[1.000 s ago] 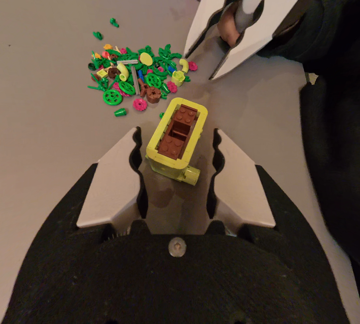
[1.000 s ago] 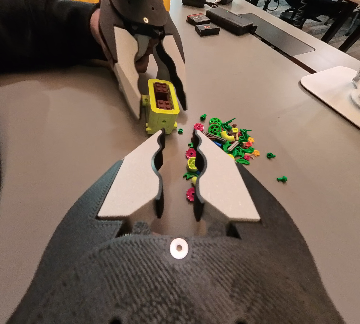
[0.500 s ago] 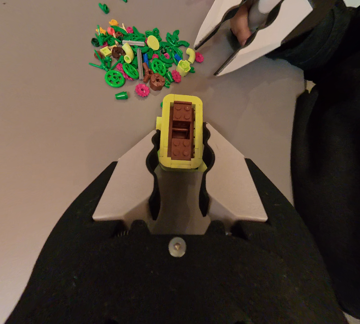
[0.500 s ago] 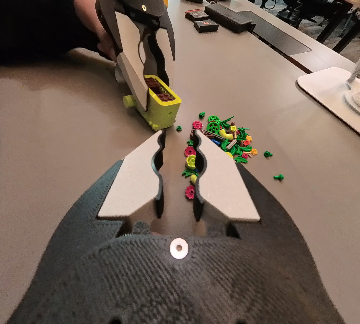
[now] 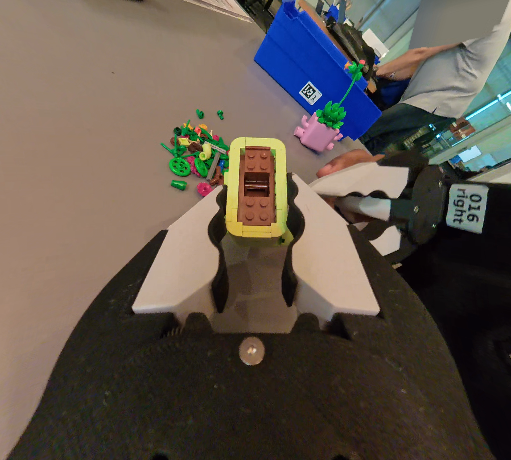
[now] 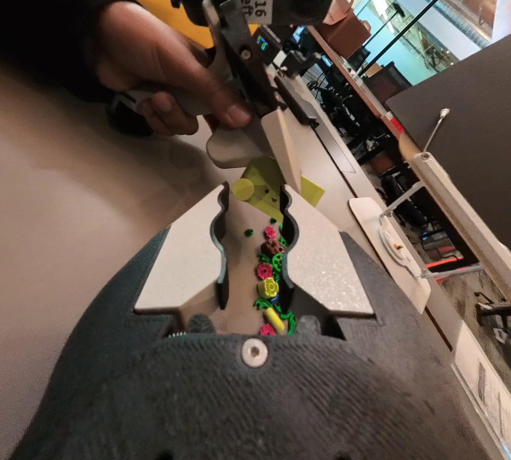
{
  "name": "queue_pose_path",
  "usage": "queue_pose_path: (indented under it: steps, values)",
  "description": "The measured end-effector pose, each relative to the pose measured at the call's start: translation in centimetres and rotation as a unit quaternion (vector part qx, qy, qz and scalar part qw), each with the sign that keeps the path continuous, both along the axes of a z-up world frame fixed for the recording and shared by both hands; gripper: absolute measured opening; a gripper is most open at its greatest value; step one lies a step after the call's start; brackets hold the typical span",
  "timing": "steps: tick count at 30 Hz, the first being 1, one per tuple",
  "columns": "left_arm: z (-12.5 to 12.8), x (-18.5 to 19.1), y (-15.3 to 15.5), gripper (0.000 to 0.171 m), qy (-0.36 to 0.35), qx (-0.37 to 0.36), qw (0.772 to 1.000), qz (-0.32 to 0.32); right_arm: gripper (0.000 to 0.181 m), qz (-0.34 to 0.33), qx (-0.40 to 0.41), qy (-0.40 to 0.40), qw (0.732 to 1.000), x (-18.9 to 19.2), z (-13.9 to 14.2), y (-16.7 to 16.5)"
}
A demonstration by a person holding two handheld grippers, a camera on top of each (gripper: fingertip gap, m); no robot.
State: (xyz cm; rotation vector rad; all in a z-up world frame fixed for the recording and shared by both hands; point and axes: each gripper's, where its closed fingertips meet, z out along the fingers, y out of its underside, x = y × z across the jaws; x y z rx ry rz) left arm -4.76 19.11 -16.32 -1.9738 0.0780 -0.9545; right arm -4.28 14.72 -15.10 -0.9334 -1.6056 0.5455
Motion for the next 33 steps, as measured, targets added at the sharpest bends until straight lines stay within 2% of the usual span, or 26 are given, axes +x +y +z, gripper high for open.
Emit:
queue_pose_path:
  steps: [3, 7, 11, 12, 14, 16, 18, 19, 21, 23, 25, 29, 33]
  values:
    - [0.4, 0.2, 0.2, 0.040, -0.026, -0.001, 1.000, 0.014, 0.032, -0.007, -0.004, -0.024, 1.000, -0.2, -0.9, 0.1]
    - [0.4, 0.4, 0.2, 0.040, -0.039, -0.004, 0.999, 0.024, 0.015, -0.003, -0.009, -0.027, 1.000, -0.3, -0.8, 0.0]
    - [0.8, 0.3, 0.1, 0.039, -0.024, 0.013, 0.999, 0.021, 0.015, -0.009, -0.008, -0.038, 0.999, -0.1, -0.4, -0.1]
    - [0.9, -0.1, 0.3, 0.040, -0.006, 0.021, 0.999, 0.034, 0.014, 0.001, -0.020, -0.031, 0.999, 0.1, 0.0, -0.4]
    - [0.2, -4.3, 1.3, 0.040, 0.089, 0.040, 0.989, 0.107, 0.014, 0.028, -0.078, 0.014, 0.997, 0.6, 2.1, -1.6]
    - [1.1, -6.9, 1.2, 0.039, 0.046, 0.040, 0.990, 0.128, 0.014, 0.024, -0.102, 0.023, 0.994, 0.8, 2.6, -1.3]
    - [1.1, -7.6, 1.1, 0.039, 0.034, 0.037, 0.990, 0.130, 0.014, 0.010, -0.108, 0.007, 0.994, 0.8, 1.9, -0.3]
    - [1.0, -7.5, 1.0, 0.039, 0.047, 0.036, 0.991, 0.122, 0.014, 0.010, -0.119, 0.001, 0.993, 0.9, 1.4, 0.0]
    - [0.1, -8.1, 1.1, 0.039, 0.130, 0.036, 0.984, 0.118, 0.014, 0.005, -0.153, -0.008, 0.988, 1.2, 0.7, 1.0]
    - [-1.4, -8.9, 1.1, 0.039, 0.230, 0.027, 0.966, 0.115, 0.014, -0.012, -0.187, -0.013, 0.982, 1.7, 0.2, 2.6]
    - [-2.2, -9.0, 1.0, 0.039, 0.289, 0.024, 0.951, 0.108, 0.014, -0.020, -0.240, -0.024, 0.970, 2.1, -0.4, 3.9]
    - [-3.0, -8.2, 0.8, 0.039, 0.325, 0.017, 0.942, 0.086, 0.014, 0.007, -0.348, -0.072, 0.935, 2.6, -1.7, 3.6]
    - [-3.8, -7.7, 0.5, 0.039, 0.327, -0.005, 0.943, 0.060, 0.015, 0.010, -0.329, -0.115, 0.937, 2.5, -3.0, 2.6]
